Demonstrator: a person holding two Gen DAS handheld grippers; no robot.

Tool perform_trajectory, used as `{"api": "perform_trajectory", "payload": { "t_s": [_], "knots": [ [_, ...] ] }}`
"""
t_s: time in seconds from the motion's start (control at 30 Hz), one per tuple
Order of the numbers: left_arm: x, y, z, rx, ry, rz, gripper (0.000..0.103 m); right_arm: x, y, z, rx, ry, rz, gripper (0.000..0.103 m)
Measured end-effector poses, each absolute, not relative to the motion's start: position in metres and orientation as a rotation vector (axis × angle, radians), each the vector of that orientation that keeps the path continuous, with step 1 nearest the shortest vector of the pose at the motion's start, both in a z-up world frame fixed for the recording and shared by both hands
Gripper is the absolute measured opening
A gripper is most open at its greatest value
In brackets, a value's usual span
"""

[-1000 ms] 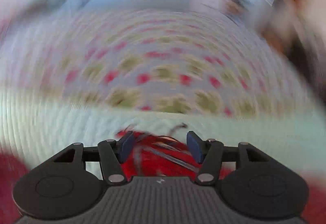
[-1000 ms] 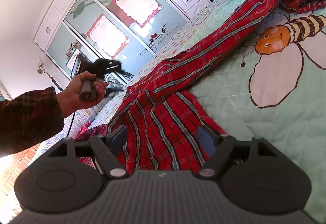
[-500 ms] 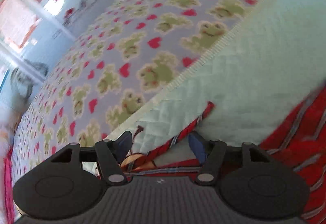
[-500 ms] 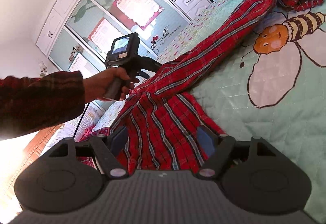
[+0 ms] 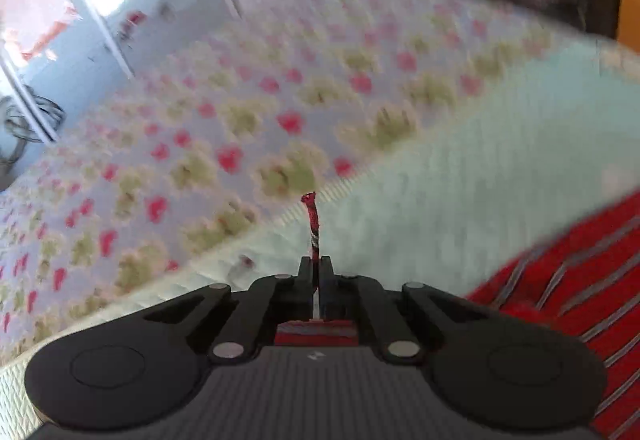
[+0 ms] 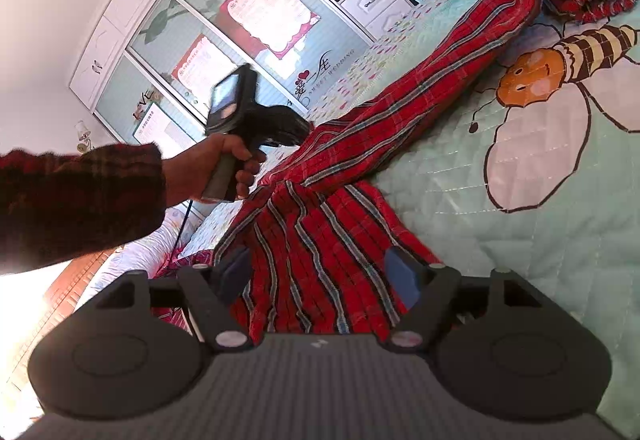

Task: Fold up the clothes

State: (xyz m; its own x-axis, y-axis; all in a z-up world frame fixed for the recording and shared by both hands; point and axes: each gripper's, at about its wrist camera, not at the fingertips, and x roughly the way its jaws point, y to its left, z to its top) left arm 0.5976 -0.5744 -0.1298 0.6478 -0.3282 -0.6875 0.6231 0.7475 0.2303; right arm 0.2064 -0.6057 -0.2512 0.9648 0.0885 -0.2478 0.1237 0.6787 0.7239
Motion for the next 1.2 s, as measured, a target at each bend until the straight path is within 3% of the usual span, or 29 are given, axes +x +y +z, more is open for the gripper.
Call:
{"api": "perform_trajectory", "payload": {
  "t_s": [0.17,0.4,0.7,1.03,1.1,1.2],
  "knots": [
    [0.569,-0.536,-0.067,0.285,0.497,-0.462,0.0,0.206,-0.606,-0.251,0.826,0.276,-0.022,0.074],
    [0.526,-0.464,-0.037,0.192,0.472,-0.314,0.0,0.206,-0.605,-0.25,0.825,0.281,-0.024,0.074],
    [0.459,-0.44,-0.082,0.053,0.607,-0.331,0.001,0.207,-0.604,-0.249,0.817,0.29,-0.028,0.074],
    [0.449,-0.464,-0.162,-0.079,0.91,-0.321,0.002,0.207,-0.605,-0.249,0.817,0.292,-0.027,0.074],
    [0.436,-0.469,-0.16,-0.075,0.912,-0.352,0.019,0.206,-0.605,-0.249,0.818,0.291,-0.025,0.074],
    [0.42,-0.469,-0.154,-0.11,0.91,-0.378,0.028,0.206,-0.606,-0.25,0.821,0.289,-0.022,0.074]
  ]
}}
